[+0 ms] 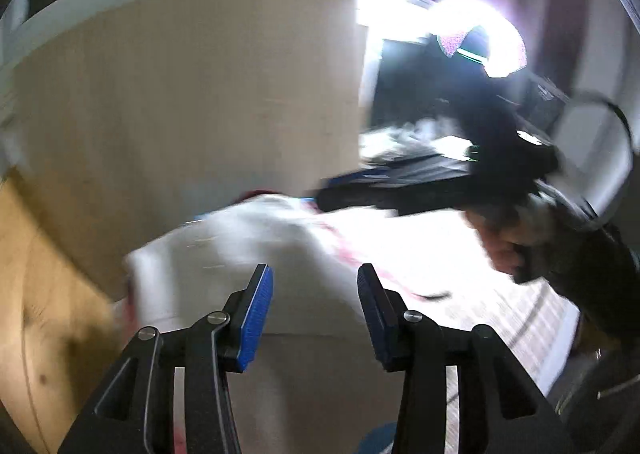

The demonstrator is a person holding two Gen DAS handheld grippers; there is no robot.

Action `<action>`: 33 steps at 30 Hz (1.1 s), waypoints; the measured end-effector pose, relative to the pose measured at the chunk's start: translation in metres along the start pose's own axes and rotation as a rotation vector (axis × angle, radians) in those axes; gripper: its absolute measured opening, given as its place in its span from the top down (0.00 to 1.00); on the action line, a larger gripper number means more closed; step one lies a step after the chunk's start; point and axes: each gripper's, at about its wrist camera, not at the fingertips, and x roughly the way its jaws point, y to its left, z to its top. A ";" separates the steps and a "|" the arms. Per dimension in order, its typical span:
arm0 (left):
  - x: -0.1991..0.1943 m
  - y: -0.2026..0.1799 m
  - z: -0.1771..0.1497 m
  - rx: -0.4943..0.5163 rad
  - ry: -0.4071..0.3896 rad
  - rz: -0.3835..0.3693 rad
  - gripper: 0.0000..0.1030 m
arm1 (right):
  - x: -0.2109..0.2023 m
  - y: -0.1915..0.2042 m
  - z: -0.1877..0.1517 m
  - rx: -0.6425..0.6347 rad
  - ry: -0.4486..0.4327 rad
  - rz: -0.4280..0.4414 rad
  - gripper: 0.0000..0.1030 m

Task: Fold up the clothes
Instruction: 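Lower the cardigan onto the pink and blue clothes stack and open both grippers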

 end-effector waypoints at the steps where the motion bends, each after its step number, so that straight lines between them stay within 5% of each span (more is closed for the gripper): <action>1: 0.010 -0.007 -0.003 0.028 0.036 -0.002 0.57 | 0.005 -0.003 0.000 0.007 0.015 0.020 0.74; 5: 0.051 -0.005 -0.032 0.023 0.191 0.014 0.59 | 0.035 -0.007 -0.008 -0.038 0.117 -0.012 0.70; 9: 0.027 -0.002 -0.041 -0.023 0.160 -0.007 0.59 | 0.017 -0.004 -0.012 -0.047 0.076 -0.042 0.69; 14: -0.043 0.006 -0.049 -0.099 0.007 0.029 0.59 | -0.013 0.034 -0.034 -0.135 -0.024 -0.015 0.69; 18: -0.083 0.032 -0.075 -0.215 -0.050 0.126 0.59 | 0.001 0.059 -0.073 -0.274 0.094 -0.133 0.69; 21: -0.085 0.061 -0.095 -0.281 -0.035 0.139 0.61 | -0.011 0.067 -0.090 -0.302 0.099 -0.187 0.68; 24: -0.082 0.058 -0.100 -0.275 -0.040 0.100 0.60 | -0.036 0.074 -0.081 -0.249 0.007 -0.149 0.67; 27: -0.058 0.039 -0.107 -0.266 0.028 0.066 0.59 | -0.033 0.080 -0.078 -0.210 -0.027 -0.085 0.48; 29: -0.049 0.036 -0.120 -0.285 0.077 0.068 0.61 | -0.012 0.077 -0.090 -0.192 0.090 -0.074 0.48; 31: -0.062 0.030 -0.132 -0.298 0.064 0.078 0.59 | -0.009 0.071 -0.107 -0.204 0.159 -0.159 0.48; 33: -0.086 0.027 -0.147 -0.334 0.037 0.104 0.58 | -0.031 0.065 -0.125 -0.182 0.153 -0.168 0.48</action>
